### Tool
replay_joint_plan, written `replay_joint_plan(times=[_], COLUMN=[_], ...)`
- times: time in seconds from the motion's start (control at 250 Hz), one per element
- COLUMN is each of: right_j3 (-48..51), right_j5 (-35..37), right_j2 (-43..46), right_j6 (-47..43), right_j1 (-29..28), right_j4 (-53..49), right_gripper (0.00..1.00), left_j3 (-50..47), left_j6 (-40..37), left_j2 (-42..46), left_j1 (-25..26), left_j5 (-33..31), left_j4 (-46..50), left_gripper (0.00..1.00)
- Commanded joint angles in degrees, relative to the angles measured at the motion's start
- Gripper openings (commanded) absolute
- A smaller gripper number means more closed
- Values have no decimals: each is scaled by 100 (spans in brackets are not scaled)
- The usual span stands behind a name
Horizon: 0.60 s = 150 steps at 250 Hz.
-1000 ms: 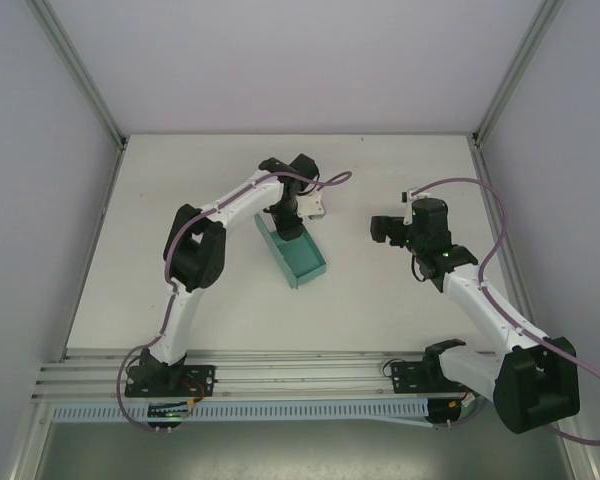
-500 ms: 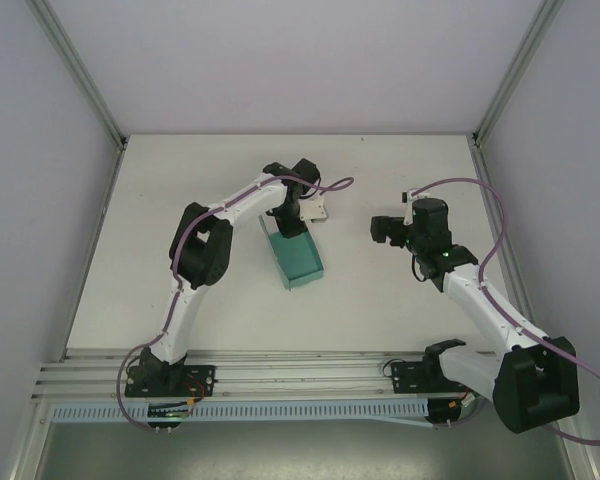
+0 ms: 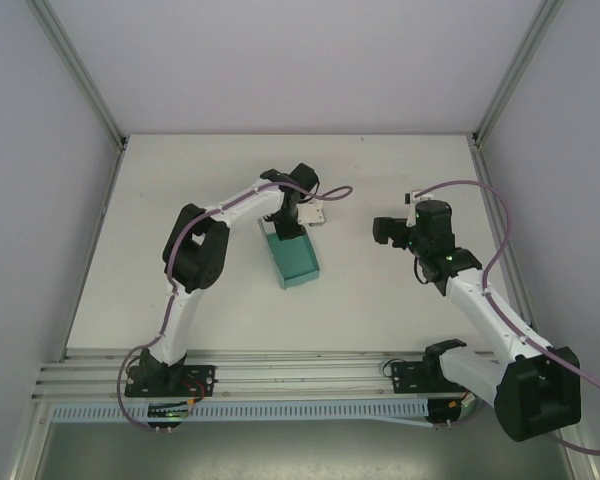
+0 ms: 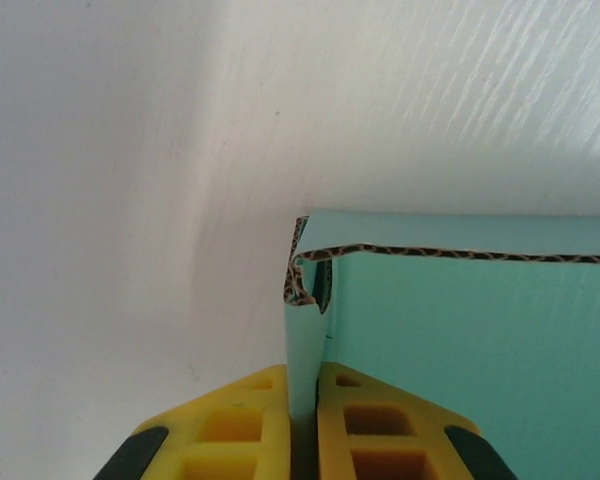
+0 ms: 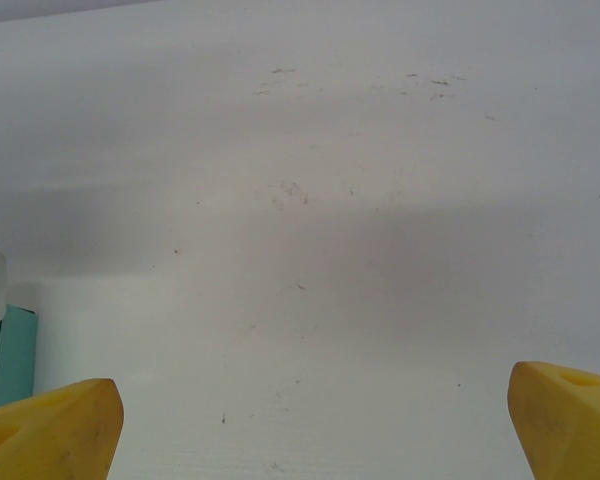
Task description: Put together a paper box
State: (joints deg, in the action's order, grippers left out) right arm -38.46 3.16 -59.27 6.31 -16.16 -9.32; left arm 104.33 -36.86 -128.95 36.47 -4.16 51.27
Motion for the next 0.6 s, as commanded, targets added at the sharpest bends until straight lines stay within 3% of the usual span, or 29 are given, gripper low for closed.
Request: replay_joint_plan(times=[0.0, 0.268, 0.412, 0.512, 0.556, 0.596], right_j3=[102, 103, 145, 128, 136, 152], right_j5=[71, 42, 18, 17, 46, 53], right_j2=[95, 93, 143, 138, 152, 173], right_j6=[-89, -72, -55, -68, -59, -55], right_j1=[39, 44, 44, 53, 48, 52], right_j4=[-21, -26, 4, -13, -16, -1], right_gripper=[99, 99, 99, 99, 99, 99], left_j3=[-475, -412, -352, -385, -482, -582], left_j6=[-151, -36, 64, 16, 4, 18], left_j2=[-412, -551, -525, -526, -527, -490], left_j1=[-39, -68, -87, -96, -100, -96], left_j5=[-413, -416, -431, -581, -668, -786], left_j4=[99, 155, 58, 5, -141, -373], left_gripper=[9, 19, 7, 7, 0, 0])
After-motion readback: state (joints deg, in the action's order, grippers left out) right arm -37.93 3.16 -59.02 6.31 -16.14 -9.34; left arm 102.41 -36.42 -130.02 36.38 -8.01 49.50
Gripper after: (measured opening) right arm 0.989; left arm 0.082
